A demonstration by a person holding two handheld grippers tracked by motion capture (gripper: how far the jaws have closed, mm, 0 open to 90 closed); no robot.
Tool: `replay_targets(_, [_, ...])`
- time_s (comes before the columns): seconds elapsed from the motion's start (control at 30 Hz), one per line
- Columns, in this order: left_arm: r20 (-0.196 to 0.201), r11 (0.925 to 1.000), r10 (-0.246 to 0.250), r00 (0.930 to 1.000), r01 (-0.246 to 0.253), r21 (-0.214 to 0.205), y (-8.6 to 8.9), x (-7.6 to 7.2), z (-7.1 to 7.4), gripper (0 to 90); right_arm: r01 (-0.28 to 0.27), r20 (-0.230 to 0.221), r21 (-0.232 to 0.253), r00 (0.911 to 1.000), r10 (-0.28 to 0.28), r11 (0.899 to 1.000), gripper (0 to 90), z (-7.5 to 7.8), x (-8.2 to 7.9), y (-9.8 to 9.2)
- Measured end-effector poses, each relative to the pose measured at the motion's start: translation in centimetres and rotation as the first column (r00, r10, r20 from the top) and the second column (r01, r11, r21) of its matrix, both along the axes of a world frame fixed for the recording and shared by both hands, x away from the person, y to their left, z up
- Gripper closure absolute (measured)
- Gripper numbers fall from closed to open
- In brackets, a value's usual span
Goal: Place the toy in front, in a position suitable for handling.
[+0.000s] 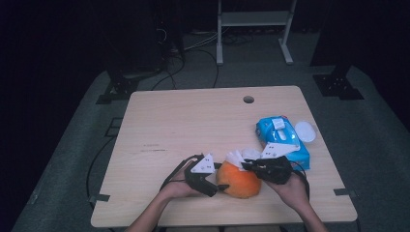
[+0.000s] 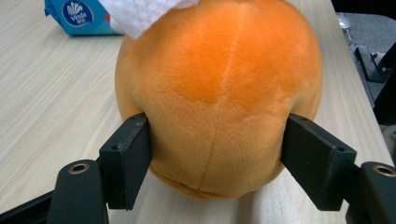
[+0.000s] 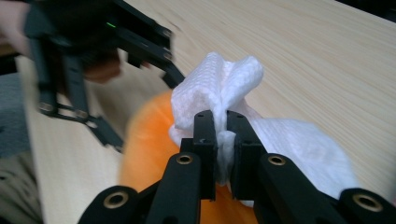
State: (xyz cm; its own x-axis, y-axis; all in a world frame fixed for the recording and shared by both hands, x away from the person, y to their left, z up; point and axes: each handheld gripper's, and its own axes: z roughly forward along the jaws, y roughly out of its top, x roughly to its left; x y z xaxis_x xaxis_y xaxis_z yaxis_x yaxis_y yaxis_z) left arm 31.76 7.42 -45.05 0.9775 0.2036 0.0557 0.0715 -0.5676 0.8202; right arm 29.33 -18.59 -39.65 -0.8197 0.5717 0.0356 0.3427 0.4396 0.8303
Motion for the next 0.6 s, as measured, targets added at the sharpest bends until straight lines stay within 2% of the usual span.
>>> replay_targets(0.07, [-0.012, 1.0, 0.004, 0.9999, -0.004, 0.001, 0.1, 0.0, -0.1, 27.1, -0.036, -0.001, 0.016, 0.9994, 0.036, 0.999, 82.3, 0.1, -0.3, 0.6])
replay_targets(0.17, [-0.017, 1.0, 0.005, 0.9998, -0.005, -0.003, 0.3, 0.1, -0.2, 27.1, -0.052, 0.011, -0.009, 0.9986, 0.052, 0.999, 82.3, 0.1, -0.4, 1.2])
replay_targets(0.3, [-0.028, 0.9999, 0.007, 0.9996, -0.008, -0.015, 0.4, 0.2, -0.3, 26.9, -0.005, -0.011, -0.018, 0.9999, 0.005, 1.0, 82.3, -0.2, 0.3, -0.2])
replay_targets(0.37, [-0.033, 0.9997, 0.008, 0.9994, -0.009, -0.023, 0.4, 0.3, -0.1, 25.3, 0.007, -0.031, 0.001, 0.9995, -0.007, 1.0, 82.3, -0.6, 0.6, -0.7])
replay_targets(0.43, [-0.035, 0.9991, 0.012, 0.9993, -0.014, -0.039, 0.3, 0.4, 0.3, 20.0, 0.013, -0.028, 0.001, 0.9995, -0.013, 1.0, 82.3, -0.7, 0.5, -0.6])
replay_targets(0.6, [-0.018, 0.9917, 0.019, 0.9997, -0.021, -0.127, -0.1, 0.3, 0.9, 14.7, -0.023, 0.003, 0.005, 0.9997, 0.023, 1.0, 82.2, -0.3, 0.1, 0.7])
